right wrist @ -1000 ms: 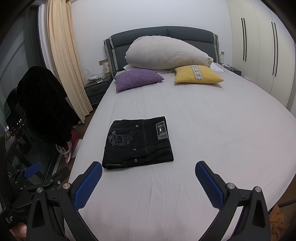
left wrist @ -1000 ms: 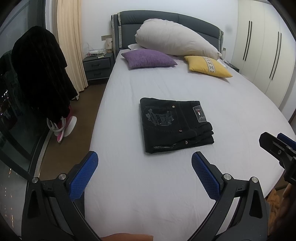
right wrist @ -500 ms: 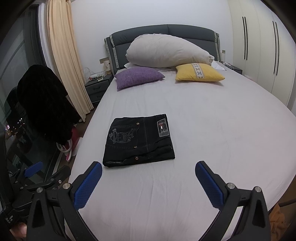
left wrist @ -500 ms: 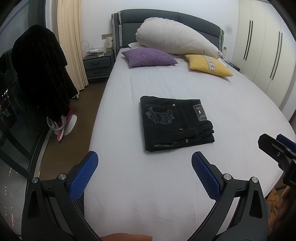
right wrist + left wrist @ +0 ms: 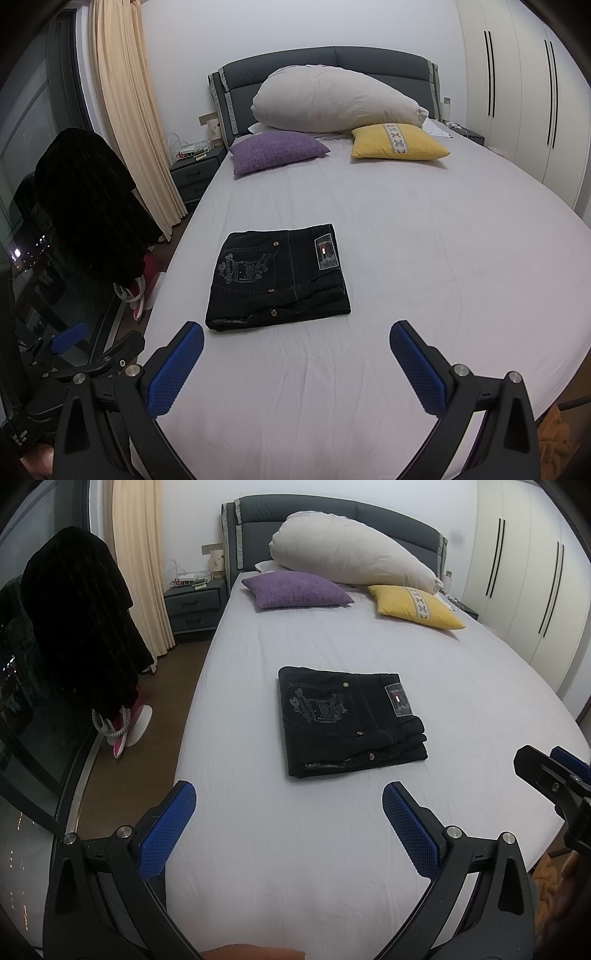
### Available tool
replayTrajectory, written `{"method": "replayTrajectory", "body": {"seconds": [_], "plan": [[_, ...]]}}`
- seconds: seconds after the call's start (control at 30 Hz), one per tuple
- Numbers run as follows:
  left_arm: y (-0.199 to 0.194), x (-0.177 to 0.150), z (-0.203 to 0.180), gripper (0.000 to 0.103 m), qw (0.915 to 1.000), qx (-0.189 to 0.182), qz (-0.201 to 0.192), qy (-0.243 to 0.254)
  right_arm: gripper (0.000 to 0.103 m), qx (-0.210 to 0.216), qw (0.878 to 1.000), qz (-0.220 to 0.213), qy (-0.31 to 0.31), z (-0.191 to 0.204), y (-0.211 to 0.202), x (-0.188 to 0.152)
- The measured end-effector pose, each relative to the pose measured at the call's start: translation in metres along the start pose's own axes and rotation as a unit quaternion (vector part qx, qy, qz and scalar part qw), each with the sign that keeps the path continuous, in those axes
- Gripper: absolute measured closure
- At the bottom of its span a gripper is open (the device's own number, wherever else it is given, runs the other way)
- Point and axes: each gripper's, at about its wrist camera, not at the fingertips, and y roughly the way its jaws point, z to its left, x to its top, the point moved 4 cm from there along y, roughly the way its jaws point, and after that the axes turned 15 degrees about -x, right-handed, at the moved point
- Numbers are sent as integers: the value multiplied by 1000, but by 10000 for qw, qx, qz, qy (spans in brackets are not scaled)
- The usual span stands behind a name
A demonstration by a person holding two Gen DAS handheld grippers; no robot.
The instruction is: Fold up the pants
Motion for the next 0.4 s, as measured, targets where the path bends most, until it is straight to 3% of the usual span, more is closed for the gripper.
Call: {"method": "replayTrajectory", "body": {"seconds": [0.4], "plan": [[1, -2, -5, 0, 9999, 76, -28, 120, 0, 24, 10000, 34, 21, 1, 0, -3]]}}
